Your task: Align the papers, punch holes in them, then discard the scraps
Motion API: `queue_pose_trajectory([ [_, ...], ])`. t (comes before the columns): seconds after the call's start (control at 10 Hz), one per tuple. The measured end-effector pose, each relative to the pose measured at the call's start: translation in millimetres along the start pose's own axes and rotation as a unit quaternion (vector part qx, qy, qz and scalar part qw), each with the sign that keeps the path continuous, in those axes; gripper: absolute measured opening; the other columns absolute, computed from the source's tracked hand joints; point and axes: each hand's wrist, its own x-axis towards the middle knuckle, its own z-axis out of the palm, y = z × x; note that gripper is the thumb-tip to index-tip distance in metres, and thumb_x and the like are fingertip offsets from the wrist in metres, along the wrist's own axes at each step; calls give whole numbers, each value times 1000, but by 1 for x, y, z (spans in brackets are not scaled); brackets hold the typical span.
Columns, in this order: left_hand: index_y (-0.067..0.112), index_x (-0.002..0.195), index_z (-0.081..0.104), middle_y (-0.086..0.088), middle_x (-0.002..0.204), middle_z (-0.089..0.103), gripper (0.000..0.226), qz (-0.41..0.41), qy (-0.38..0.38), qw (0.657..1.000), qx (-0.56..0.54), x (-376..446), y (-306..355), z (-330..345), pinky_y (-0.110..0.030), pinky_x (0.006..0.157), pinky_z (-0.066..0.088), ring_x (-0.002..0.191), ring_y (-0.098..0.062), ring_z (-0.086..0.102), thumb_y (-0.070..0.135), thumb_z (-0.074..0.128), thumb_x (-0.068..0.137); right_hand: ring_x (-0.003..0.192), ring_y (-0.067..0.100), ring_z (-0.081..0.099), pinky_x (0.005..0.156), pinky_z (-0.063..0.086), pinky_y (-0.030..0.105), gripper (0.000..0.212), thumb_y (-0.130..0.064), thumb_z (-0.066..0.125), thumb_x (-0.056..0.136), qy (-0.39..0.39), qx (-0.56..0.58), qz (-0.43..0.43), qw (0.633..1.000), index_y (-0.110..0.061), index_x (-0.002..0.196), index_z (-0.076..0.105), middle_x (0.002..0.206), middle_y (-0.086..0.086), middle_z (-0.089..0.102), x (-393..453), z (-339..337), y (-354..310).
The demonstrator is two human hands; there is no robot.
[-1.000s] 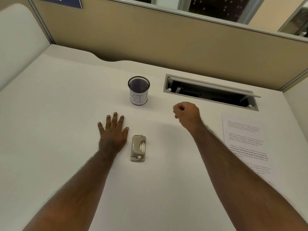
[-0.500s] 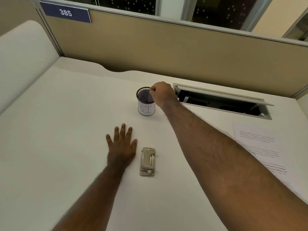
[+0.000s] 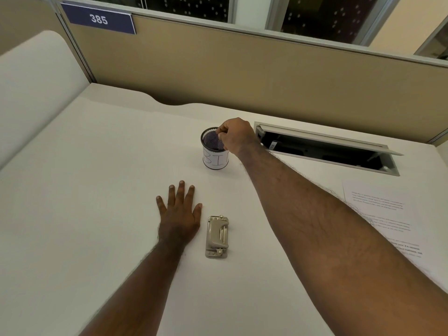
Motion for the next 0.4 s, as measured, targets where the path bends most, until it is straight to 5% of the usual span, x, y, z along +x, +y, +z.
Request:
queue_pose_trajectory([
  [0.1,25,152,22,-4,164,15,65,1,-3,1000,3,0,-1,0,-60,118,3,152,-30,9,52,17,93,70,28,74,76,60,41,23,-11,51,86,-15,23,9,1000,-25,82,69,95,3,75,-3,-2,1],
  [0.4,27,153,19,-1,165,9,62,-3,-38,999,-12,4,-1,-9,-59,118,0,153,-27,3,50,25,96,101,18,65,88,52,36,26,-21,50,90,63,8,-40,997,-25,105,71,116,-4,69,-54,-19,17],
])
